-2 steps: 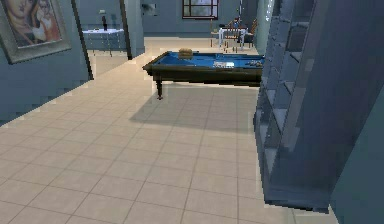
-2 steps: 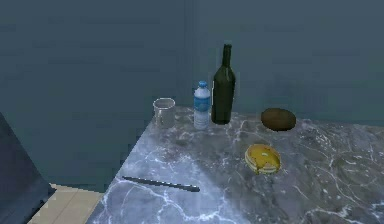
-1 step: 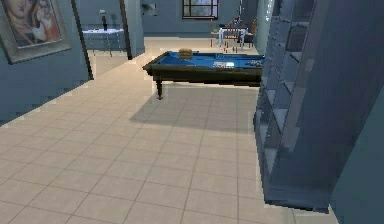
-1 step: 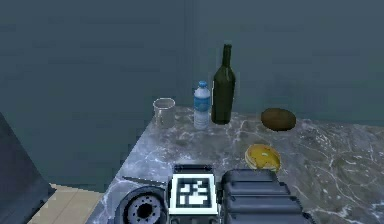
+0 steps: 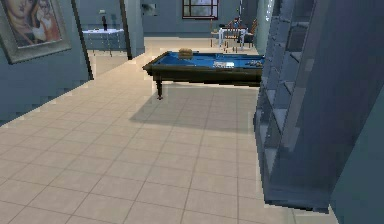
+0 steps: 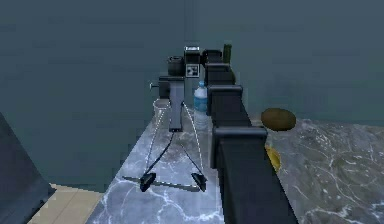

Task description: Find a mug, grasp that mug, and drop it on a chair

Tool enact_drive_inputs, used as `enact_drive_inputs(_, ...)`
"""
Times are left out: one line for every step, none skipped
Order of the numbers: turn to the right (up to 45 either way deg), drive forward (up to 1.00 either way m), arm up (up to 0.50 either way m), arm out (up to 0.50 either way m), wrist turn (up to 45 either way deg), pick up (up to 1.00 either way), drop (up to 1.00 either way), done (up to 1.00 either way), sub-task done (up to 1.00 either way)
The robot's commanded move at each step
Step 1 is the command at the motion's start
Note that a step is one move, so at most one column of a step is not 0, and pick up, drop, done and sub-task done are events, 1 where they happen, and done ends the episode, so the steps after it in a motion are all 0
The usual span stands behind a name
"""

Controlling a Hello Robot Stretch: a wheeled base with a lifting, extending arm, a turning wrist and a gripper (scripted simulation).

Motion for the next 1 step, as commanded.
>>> enact_drive_inputs(0.0, 0.00, 0.00, 0.00, 45.0, 0.00, 0.00, 0.00, 0.00)
